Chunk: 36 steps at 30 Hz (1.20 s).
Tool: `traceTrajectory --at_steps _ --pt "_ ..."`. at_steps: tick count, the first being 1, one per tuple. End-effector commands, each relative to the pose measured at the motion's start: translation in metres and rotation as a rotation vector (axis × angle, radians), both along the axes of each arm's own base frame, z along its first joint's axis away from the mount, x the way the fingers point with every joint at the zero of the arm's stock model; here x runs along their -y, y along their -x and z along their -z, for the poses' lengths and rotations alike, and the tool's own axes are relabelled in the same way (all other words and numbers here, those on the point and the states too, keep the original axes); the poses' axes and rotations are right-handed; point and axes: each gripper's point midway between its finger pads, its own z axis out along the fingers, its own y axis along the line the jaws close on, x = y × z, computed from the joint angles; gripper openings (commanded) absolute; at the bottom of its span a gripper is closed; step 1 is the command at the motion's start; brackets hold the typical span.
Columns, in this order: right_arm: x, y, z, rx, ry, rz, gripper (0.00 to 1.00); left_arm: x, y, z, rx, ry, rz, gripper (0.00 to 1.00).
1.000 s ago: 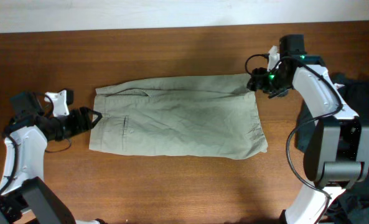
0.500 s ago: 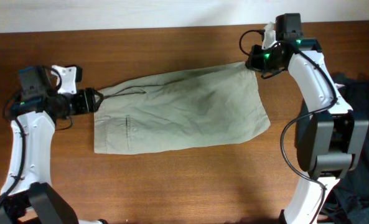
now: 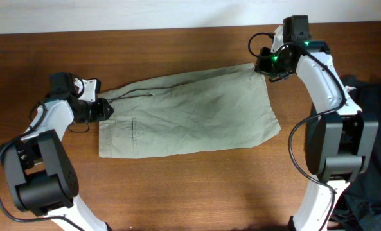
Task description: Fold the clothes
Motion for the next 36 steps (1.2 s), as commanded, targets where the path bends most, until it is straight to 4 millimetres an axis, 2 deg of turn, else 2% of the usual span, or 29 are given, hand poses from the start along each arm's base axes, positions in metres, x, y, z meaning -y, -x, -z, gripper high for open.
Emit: traceTrajectory --at_steps 1,5,7,10,11,12,13,16,17,18,21,23,26,30,34,36 --pt "0.006 -0.004 -0.002 0.008 0.019 0.017 0.04 0.001 -0.015 -0.019 0.038 0.014 0.006 0.34" --pt "0.007 -0.004 -0.002 0.008 0.020 0.019 0.04 -0.006 -0.039 -0.066 0.081 -0.001 0.005 0.29" --pt "0.010 -0.005 -0.002 0.011 0.031 0.037 0.04 -0.007 -0.044 -0.079 0.098 -0.006 0.005 0.29" --pt "0.010 -0.011 -0.005 0.040 0.031 0.037 0.04 -0.012 -0.038 -0.074 0.063 -0.039 -0.007 0.32" --pt "0.010 -0.011 -0.005 0.037 0.031 0.036 0.04 -0.018 -0.034 -0.068 0.034 -0.067 -0.020 0.43" --pt "0.010 -0.010 -0.005 0.034 0.031 0.036 0.04 -0.021 -0.032 -0.059 0.009 -0.085 -0.028 0.58" --pt "0.010 -0.010 -0.004 0.032 0.031 0.036 0.04 -0.021 -0.031 -0.047 -0.016 -0.079 -0.026 0.62" --pt "0.010 -0.009 -0.004 0.029 0.030 0.036 0.04 -0.011 -0.031 -0.015 -0.069 -0.011 -0.007 0.62" --pt "0.010 -0.008 -0.004 0.026 0.031 0.036 0.04 -0.001 -0.031 -0.002 -0.085 0.054 0.011 0.54" --pt "0.010 -0.007 -0.003 0.021 0.031 0.036 0.04 0.007 -0.032 0.002 -0.085 0.104 0.025 0.44" --pt "0.010 -0.007 -0.003 0.018 0.031 0.036 0.04 0.013 -0.038 -0.005 -0.055 0.149 0.040 0.22" --pt "0.010 -0.007 -0.003 0.017 0.031 0.036 0.04 0.012 -0.043 -0.013 -0.046 0.145 0.041 0.15" --pt "0.010 -0.007 -0.003 0.017 0.032 0.036 0.04 0.006 -0.050 -0.036 -0.034 0.141 0.032 0.09" --pt "0.014 -0.008 -0.002 0.022 0.052 0.047 0.04 -0.018 -0.053 -0.066 -0.040 0.117 -0.013 0.05" --pt "0.018 -0.019 -0.007 0.072 0.071 0.060 0.04 -0.033 -0.050 -0.063 -0.055 0.060 -0.044 0.04" --pt "0.020 -0.032 -0.015 0.133 0.083 0.070 0.04 -0.038 -0.062 -0.065 -0.005 0.038 -0.044 0.04"
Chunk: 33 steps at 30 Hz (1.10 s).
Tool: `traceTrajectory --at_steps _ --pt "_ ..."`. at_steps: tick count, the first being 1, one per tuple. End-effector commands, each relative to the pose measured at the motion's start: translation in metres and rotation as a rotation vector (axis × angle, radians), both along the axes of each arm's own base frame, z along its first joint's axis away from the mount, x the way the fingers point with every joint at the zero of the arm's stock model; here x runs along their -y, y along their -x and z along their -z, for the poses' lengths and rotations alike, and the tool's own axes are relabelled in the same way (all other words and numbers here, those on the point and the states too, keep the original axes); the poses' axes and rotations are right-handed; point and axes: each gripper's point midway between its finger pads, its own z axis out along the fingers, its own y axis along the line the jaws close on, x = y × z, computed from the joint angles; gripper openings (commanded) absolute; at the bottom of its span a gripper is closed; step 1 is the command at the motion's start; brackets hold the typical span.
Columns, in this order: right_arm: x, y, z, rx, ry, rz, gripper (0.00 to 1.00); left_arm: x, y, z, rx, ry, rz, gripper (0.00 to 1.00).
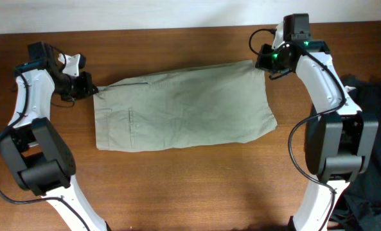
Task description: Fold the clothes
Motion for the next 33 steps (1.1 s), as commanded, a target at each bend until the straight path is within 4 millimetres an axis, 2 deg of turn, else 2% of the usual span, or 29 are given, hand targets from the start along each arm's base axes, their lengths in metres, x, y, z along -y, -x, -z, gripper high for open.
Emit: traceTrajectory --at_steps 1,2,3,4,5,6,9,11,12,13,14,16,17,18,20,21,22,23,24,26,27,29,31,33 --pt "0.014 -0.019 -0.009 0.075 0.047 0.048 0.04 -0.017 -0.018 -0.010 0.082 -0.077 -0.017 0.05" --pt "0.014 -0.022 -0.008 0.086 0.046 0.048 0.05 -0.017 -0.021 -0.011 0.097 -0.082 -0.015 0.08" --pt "0.014 -0.023 -0.003 0.079 0.047 0.047 0.46 -0.017 -0.023 -0.011 0.105 -0.086 -0.013 0.15" --pt "0.014 -0.021 0.001 0.062 0.049 0.047 0.82 -0.019 -0.023 -0.011 0.105 -0.100 -0.016 0.39" --pt "0.022 -0.016 0.006 0.035 0.063 0.064 0.98 -0.023 -0.022 -0.009 0.094 -0.115 -0.025 0.57" --pt "0.028 -0.013 0.008 0.018 0.071 0.077 1.00 -0.024 -0.019 -0.008 0.084 -0.112 -0.028 0.61" --pt "0.056 0.024 0.012 -0.125 0.047 0.124 1.00 -0.026 0.006 -0.003 -0.015 -0.057 -0.046 0.61" --pt "0.060 0.059 0.013 -0.256 0.007 0.133 0.98 -0.002 0.024 -0.006 -0.061 0.063 0.024 0.56" --pt "0.057 0.083 0.018 -0.354 0.006 0.120 0.90 0.015 0.034 -0.009 -0.085 0.114 0.076 0.50" --pt "0.056 0.100 0.022 -0.422 0.015 0.097 0.80 0.023 0.041 -0.008 -0.108 0.118 0.112 0.47" --pt "0.055 0.117 0.027 -0.489 0.030 0.076 0.75 0.030 0.047 -0.007 -0.132 0.110 0.143 0.42" --pt "0.049 0.139 0.043 -0.568 0.054 0.024 0.63 0.032 0.067 0.012 -0.247 -0.036 0.193 0.38" --pt "0.046 0.146 0.054 -0.591 0.055 0.009 0.51 0.036 0.075 0.023 -0.294 -0.086 0.206 0.38" --pt "0.044 0.152 0.064 -0.604 0.058 -0.006 0.42 0.043 0.078 0.030 -0.308 -0.083 0.210 0.38" --pt "0.042 0.158 0.093 -0.596 0.058 -0.022 0.42 0.051 0.097 0.057 -0.363 -0.090 0.220 0.37" --pt "0.042 0.154 0.104 -0.561 0.058 -0.032 0.41 0.051 0.106 0.069 -0.383 -0.096 0.220 0.36" --pt "0.040 0.152 0.108 -0.544 0.050 -0.046 0.35 0.049 0.110 0.076 -0.391 -0.102 0.215 0.31" --pt "0.039 0.152 0.110 -0.540 0.044 -0.049 0.14 0.044 0.113 0.084 -0.404 -0.125 0.190 0.26" --pt "0.040 0.153 0.109 -0.541 0.046 -0.047 0.05 0.039 0.115 0.089 -0.413 -0.150 0.170 0.19" --pt "0.047 0.154 0.102 -0.553 0.054 -0.039 0.04 0.021 0.117 0.093 -0.443 -0.250 0.116 0.04" --pt "0.050 0.157 0.097 -0.572 0.065 -0.032 0.04 0.013 0.117 0.092 -0.450 -0.275 0.091 0.00" --pt "0.059 0.172 0.082 -0.655 0.101 -0.011 0.04 -0.001 0.114 0.089 -0.451 -0.288 0.039 0.00" --pt "0.063 0.196 0.069 -0.765 0.138 -0.018 0.04 -0.017 0.112 0.078 -0.453 -0.279 -0.002 0.00" --pt "0.063 0.213 0.063 -0.839 0.140 -0.025 0.27 -0.027 0.108 0.060 -0.450 -0.271 -0.026 0.00"
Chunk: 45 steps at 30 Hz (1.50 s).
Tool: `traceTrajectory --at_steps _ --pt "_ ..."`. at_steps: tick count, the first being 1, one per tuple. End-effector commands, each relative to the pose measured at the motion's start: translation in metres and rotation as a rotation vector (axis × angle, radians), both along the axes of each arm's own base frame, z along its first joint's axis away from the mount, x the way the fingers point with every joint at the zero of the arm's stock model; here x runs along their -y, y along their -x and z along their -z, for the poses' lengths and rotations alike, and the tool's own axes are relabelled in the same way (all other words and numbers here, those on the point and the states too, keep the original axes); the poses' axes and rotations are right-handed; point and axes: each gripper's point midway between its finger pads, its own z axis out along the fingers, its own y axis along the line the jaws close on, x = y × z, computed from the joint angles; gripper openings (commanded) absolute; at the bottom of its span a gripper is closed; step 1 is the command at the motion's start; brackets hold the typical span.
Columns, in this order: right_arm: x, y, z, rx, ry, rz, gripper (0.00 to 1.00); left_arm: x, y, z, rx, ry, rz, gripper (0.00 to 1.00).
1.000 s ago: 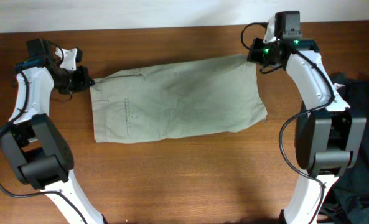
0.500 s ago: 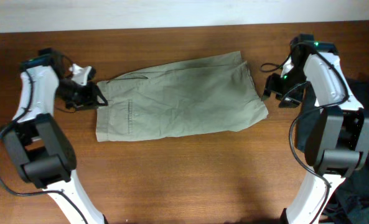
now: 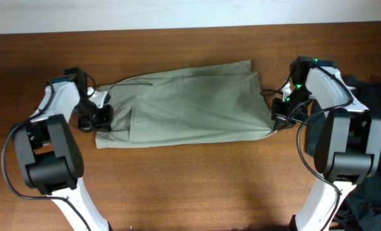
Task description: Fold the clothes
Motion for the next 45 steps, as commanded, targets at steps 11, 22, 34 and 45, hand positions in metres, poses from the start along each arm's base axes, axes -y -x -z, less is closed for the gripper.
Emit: traceTrajectory --at_steps 11,22,34,45 --pt "-0.094 -0.091 -0.048 0.497 -0.508 -0.177 0.10 0.071 -0.072 -0.124 0.363 0.274 0.202 0.08" --pt "-0.221 -0.117 0.023 0.508 -0.522 -0.260 0.04 0.133 -0.039 -0.020 0.277 0.203 0.319 0.03" --pt "-0.036 -0.184 0.048 0.538 -0.278 0.297 0.04 0.042 -0.025 0.006 0.188 -0.031 0.186 0.03" --pt "-0.036 -0.133 -0.086 0.682 -0.551 0.012 0.09 0.046 -0.057 -0.087 0.367 0.122 0.131 0.04"
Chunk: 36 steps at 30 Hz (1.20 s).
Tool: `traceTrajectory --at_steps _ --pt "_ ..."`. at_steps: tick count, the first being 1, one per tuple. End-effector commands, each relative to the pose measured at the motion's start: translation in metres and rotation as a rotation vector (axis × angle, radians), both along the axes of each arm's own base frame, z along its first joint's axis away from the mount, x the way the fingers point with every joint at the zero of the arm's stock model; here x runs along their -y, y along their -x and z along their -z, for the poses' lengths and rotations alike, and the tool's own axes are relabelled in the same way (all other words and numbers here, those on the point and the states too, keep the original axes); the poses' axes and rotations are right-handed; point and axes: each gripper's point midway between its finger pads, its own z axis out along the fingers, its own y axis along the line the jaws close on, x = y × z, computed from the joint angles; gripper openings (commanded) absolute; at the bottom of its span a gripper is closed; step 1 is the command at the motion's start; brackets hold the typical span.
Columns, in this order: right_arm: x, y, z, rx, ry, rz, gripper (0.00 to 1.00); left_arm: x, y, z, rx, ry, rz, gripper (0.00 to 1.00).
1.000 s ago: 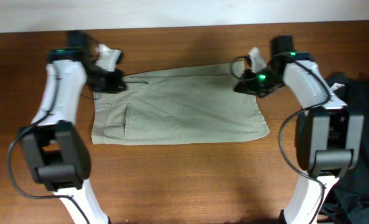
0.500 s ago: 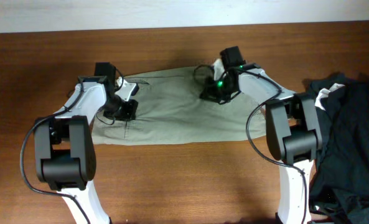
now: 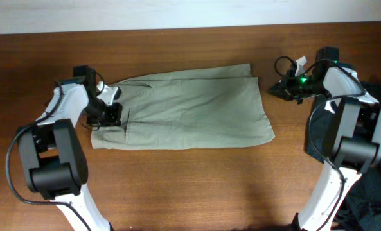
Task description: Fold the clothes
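Observation:
A pair of pale olive shorts lies flat across the middle of the table, long side left to right, with its upper layer folded over the lower. My left gripper rests on the waistband end at the left and looks shut on the cloth there. My right gripper hovers just off the upper right corner of the shorts, not touching them, and its fingers look open and hold nothing.
A dark heap of other clothes lies at the right edge, behind the right arm. The wooden table runs on in front of the shorts. A white wall borders the far side.
My right gripper was at the lower right corner of the shorts and is now off the cloth, beside the upper right corner. The left gripper has shifted slightly right on the waistband. The right hem lies flatter.
Both grippers first held the far corners of the skewed shorts. Then the shorts lay stretched out straight between them. Later both grippers were at the near corners, with the far half folded over. Now the right gripper has let go and the left stays at the waistband.

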Motion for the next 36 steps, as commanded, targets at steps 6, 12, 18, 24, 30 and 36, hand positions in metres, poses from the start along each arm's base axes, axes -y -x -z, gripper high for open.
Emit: traceTrajectory --at_steps 6,12,18,24,30,36 --pt "-0.114 0.045 -0.083 0.146 0.159 -0.366 0.09 0.038 -0.047 -0.114 0.319 0.135 0.062 0.15" --pt "-0.163 0.064 -0.008 -0.002 0.485 -0.489 0.08 0.058 -0.053 -0.055 0.220 0.151 0.100 0.09" --pt "-0.135 0.075 0.029 -0.164 0.554 -0.455 0.04 0.034 -0.061 0.011 0.143 0.040 0.073 0.04" --pt "-0.038 0.111 0.026 -0.442 0.763 -0.356 0.05 -0.038 -0.059 0.017 0.110 -0.114 -0.107 0.04" --pt "0.007 0.119 0.019 -0.524 0.643 -0.241 0.05 -0.067 -0.066 -0.033 0.135 0.036 -0.203 0.05" --pt "-0.085 0.106 -0.039 -0.189 0.266 -0.462 0.13 -0.074 -0.052 -0.095 0.134 0.062 -0.212 0.54"
